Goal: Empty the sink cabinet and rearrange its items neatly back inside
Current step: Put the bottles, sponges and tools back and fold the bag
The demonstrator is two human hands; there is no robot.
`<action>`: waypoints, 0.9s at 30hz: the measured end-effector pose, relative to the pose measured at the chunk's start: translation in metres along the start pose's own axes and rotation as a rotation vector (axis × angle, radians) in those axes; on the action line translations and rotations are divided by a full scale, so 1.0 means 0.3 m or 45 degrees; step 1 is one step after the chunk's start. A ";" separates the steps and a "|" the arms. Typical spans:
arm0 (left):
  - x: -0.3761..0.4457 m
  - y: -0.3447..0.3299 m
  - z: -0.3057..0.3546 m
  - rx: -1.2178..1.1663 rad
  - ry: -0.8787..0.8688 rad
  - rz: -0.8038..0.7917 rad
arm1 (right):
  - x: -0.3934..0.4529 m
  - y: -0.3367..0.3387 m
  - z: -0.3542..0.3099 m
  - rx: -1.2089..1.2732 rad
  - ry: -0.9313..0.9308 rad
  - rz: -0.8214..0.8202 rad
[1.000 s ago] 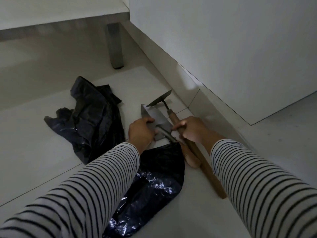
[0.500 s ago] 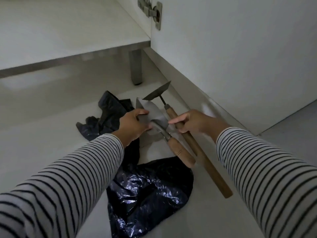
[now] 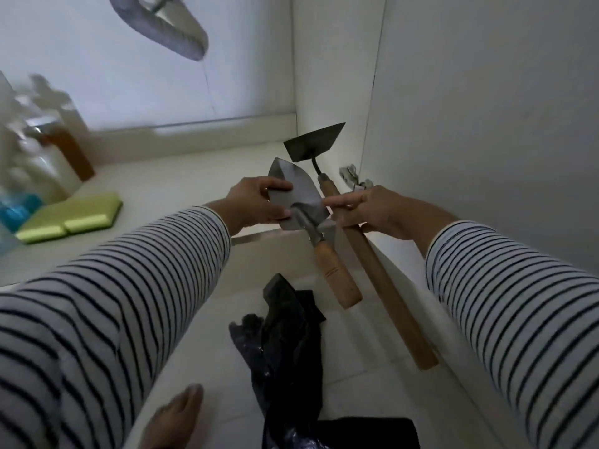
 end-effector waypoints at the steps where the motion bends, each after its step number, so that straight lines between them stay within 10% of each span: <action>1: 0.027 0.022 0.009 -0.028 -0.004 0.004 | 0.027 0.010 -0.022 0.017 0.019 0.004; 27: 1.201 0.267 -0.359 0.068 -0.039 -0.115 | 1.192 0.102 -0.002 -0.266 -0.287 0.334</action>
Point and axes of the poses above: each hand's wrist, its own x-axis towards the middle knuckle, its own y-axis out of the back of the hand, z = x × y, the point moved 1 cm from there along x, towards the middle knuckle, and after that the axes turned 7 degrees about -x, right-handed, at the moved point
